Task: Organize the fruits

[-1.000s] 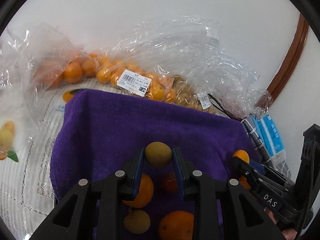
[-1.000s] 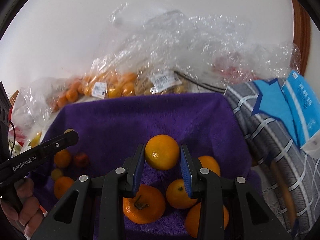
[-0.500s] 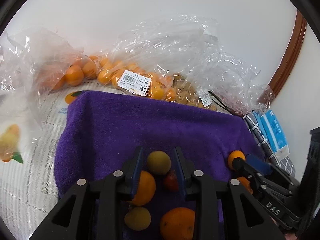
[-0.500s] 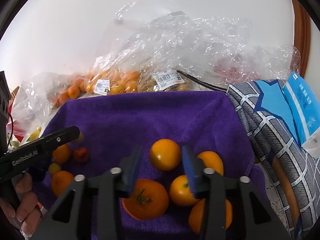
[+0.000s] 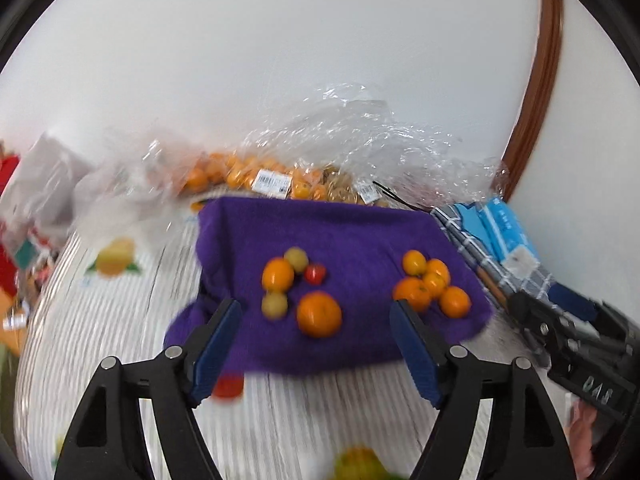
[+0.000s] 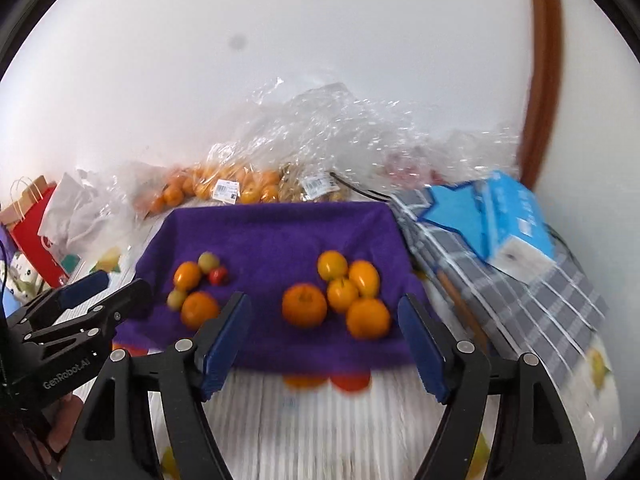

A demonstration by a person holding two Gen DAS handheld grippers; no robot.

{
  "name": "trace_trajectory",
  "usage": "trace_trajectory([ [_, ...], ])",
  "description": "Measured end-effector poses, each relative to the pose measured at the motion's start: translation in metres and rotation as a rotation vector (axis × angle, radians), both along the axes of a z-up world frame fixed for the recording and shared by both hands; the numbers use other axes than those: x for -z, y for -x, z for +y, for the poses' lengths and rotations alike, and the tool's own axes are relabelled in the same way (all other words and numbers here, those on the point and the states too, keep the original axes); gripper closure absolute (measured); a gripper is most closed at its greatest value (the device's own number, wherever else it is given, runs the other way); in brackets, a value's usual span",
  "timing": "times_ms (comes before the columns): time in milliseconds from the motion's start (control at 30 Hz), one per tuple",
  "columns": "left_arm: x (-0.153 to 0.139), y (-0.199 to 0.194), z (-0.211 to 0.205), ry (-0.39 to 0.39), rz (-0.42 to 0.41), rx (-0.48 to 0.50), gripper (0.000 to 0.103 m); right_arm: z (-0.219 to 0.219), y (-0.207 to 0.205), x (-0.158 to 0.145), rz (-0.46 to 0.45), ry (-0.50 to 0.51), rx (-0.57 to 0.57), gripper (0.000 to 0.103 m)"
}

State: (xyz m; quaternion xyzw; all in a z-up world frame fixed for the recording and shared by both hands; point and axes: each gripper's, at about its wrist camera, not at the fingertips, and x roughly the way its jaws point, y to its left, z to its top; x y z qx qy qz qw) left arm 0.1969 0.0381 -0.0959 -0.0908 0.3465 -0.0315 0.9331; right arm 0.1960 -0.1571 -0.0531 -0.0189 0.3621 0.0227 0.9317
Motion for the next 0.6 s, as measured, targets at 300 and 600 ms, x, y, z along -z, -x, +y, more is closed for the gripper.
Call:
trace_trajectory([
  [300, -0.021, 0.091, -0.011, -0.081, -0.062, -0.038, 0.018, -0.014, 0.103, -0.012, -0.035, -0.016, 0.054, 0.002],
  [600, -0.038, 0.129, -0.025, -0.093, -0.107, -0.034, 0.015, -0.018, 0.143, -0.025, -0.065, -0.024, 0.083, 0.000],
])
